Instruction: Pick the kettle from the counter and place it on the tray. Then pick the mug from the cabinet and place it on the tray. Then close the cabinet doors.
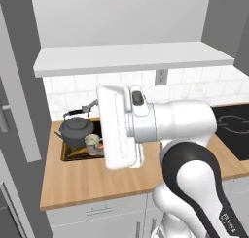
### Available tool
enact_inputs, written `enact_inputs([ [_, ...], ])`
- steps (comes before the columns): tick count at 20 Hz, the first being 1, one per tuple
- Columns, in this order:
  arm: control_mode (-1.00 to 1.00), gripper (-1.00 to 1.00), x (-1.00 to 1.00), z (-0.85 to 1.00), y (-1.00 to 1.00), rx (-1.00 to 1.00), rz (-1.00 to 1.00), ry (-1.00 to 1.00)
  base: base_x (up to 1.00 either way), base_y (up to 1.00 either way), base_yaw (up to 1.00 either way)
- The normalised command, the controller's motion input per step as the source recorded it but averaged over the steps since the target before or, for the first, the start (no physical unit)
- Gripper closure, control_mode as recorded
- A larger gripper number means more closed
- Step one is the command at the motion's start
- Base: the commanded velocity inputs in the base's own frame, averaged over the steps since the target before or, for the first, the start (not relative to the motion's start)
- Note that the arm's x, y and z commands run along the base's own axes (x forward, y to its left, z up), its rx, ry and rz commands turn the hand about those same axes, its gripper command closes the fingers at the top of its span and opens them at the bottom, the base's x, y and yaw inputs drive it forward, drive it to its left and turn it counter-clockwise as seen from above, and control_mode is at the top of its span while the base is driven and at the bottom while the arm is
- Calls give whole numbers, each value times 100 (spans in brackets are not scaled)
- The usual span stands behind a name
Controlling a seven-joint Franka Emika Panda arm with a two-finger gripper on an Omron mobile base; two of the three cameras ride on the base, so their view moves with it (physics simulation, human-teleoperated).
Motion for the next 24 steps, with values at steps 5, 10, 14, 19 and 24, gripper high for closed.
enact_inputs([
  [5,-100,-100,-37,22,55,0,1,-18,0,0,0],
  [10,-100,-100,-45,17,36,-5,0,-20,0,0,0],
  [14,-100,-100,-36,20,27,-12,0,-10,0,0,0],
  [19,-100,-100,-7,25,19,-13,0,-7,0,0,0],
  [24,-100,-100,-11,13,32,-3,0,-6,0,0,0],
])
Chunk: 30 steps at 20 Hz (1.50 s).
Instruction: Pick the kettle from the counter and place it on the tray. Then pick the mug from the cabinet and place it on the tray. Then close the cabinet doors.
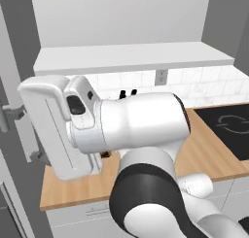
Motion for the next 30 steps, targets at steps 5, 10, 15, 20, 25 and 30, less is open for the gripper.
enact_inputs([
  [5,-100,-100,-1,-1,48,-1,-7,0,0,0,0],
  [10,-100,-100,21,-14,51,0,-13,0,0,0,0],
  [15,-100,-100,51,-15,31,0,-14,0,0,0,0],
  [20,-100,-100,47,-18,7,-1,-14,9,0,0,0],
  [25,-100,-100,47,-24,13,0,-5,3,0,0,0],
  [30,-100,-100,38,-14,-10,-3,-7,1,0,0,0],
])
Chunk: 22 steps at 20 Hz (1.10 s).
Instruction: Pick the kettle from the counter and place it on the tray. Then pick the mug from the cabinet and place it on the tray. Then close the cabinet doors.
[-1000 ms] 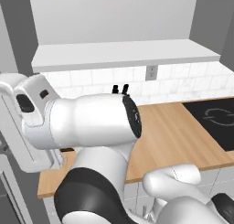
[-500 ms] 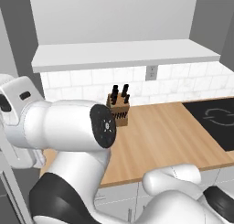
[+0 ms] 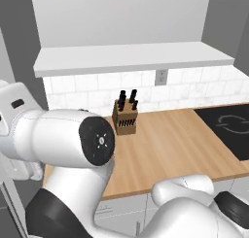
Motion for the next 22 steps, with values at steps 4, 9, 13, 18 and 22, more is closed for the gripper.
enact_inputs([
  [4,-100,-100,37,-9,-39,-6,-15,2,0,0,0],
  [9,-100,-100,42,-1,-45,-4,-19,1,0,0,0],
  [13,-100,-100,49,-1,-47,-1,-21,2,0,0,0],
  [18,-100,-100,58,-5,-52,-1,-23,7,0,0,0],
  [22,-100,-100,63,-7,-62,0,-24,10,0,0,0],
])
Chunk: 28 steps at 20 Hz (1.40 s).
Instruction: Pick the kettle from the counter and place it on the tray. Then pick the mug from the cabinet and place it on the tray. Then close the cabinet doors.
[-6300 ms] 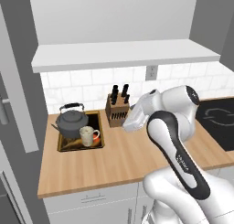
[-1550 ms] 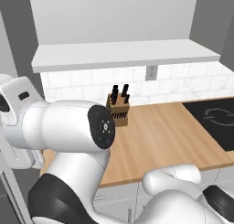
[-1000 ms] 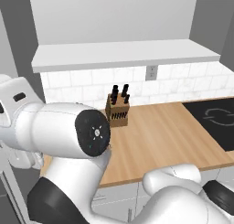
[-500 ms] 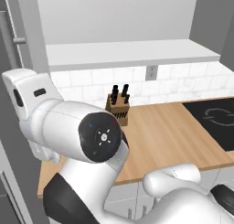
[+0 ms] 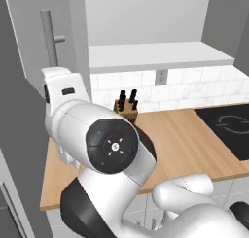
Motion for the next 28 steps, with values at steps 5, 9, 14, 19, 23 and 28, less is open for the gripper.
enact_inputs([
  [5,-100,-100,62,-7,-65,0,-22,9,0,0,0],
  [9,-100,-100,61,-6,-67,0,-22,8,0,0,0],
  [14,-100,-100,61,-6,-67,0,-22,8,0,0,0],
  [19,-100,-100,69,-8,-60,-3,-22,11,0,0,0],
  [23,-100,-100,72,-11,-56,-6,-21,11,0,0,0],
  [28,-100,-100,82,-13,-48,-5,-19,7,0,0,0],
])
